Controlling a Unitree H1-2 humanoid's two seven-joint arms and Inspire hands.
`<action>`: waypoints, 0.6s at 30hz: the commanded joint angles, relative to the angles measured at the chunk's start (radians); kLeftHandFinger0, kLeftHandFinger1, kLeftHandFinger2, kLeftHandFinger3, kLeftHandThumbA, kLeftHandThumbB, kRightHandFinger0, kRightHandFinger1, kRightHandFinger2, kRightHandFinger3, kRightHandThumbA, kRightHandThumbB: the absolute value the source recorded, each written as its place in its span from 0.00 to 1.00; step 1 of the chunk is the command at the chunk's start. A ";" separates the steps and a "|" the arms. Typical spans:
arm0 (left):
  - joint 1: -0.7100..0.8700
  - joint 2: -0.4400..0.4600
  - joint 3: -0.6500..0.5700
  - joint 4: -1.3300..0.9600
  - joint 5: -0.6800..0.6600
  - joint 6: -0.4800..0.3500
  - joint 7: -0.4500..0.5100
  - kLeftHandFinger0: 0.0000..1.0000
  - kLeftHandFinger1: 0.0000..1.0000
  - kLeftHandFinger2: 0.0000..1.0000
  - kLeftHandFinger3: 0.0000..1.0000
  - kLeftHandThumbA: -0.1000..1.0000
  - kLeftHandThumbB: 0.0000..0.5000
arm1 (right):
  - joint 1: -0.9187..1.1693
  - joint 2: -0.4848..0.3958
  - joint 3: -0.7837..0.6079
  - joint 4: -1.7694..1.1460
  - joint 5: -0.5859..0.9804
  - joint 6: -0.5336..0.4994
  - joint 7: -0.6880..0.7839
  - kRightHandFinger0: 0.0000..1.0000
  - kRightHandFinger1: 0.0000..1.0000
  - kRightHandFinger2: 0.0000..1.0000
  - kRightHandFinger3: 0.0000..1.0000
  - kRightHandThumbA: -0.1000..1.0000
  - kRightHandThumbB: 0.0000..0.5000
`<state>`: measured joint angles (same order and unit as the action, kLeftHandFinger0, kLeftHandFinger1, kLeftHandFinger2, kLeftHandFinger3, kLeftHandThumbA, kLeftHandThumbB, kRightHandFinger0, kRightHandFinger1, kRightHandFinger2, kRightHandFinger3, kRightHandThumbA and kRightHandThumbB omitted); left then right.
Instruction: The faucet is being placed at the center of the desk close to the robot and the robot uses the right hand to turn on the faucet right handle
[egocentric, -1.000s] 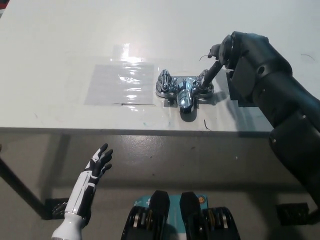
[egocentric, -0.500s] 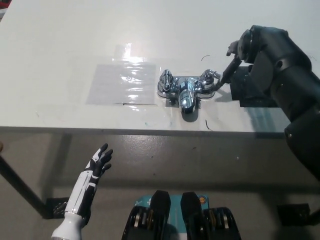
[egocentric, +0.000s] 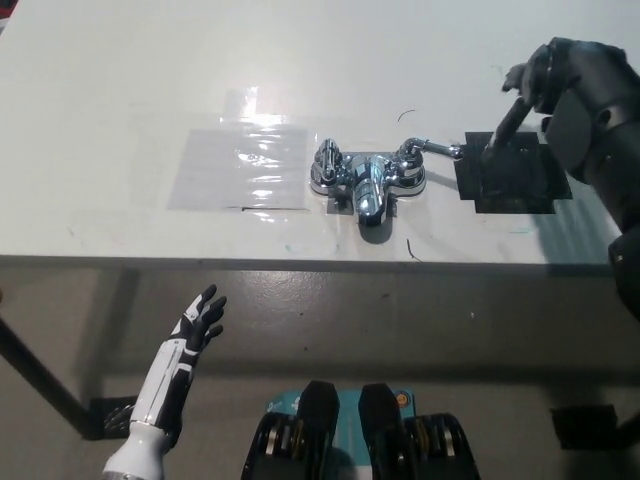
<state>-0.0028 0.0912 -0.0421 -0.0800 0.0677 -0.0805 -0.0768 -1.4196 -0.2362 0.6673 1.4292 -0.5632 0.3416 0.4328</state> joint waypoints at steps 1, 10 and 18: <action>-0.018 0.009 0.006 -0.026 -0.001 -0.020 0.002 1.00 1.00 1.00 1.00 1.00 0.17 | -0.042 -0.041 -0.019 -0.015 -0.011 0.012 -0.083 1.00 1.00 1.00 1.00 1.00 0.33; -0.050 0.007 0.012 -0.012 -0.006 -0.018 0.006 1.00 1.00 1.00 1.00 1.00 0.20 | -0.091 -0.152 -0.268 -0.184 0.099 0.049 -0.273 1.00 1.00 1.00 1.00 1.00 0.31; -0.138 0.007 0.026 0.011 -0.015 -0.009 0.014 1.00 1.00 1.00 1.00 1.00 0.12 | 0.046 -0.296 -0.608 -0.977 0.133 0.104 -0.321 1.00 1.00 1.00 1.00 0.99 0.28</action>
<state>-0.0591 0.0906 -0.0419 -0.0667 0.0673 -0.0770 -0.0768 -1.3916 -0.3983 0.3189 1.0559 -0.5100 0.3718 0.2624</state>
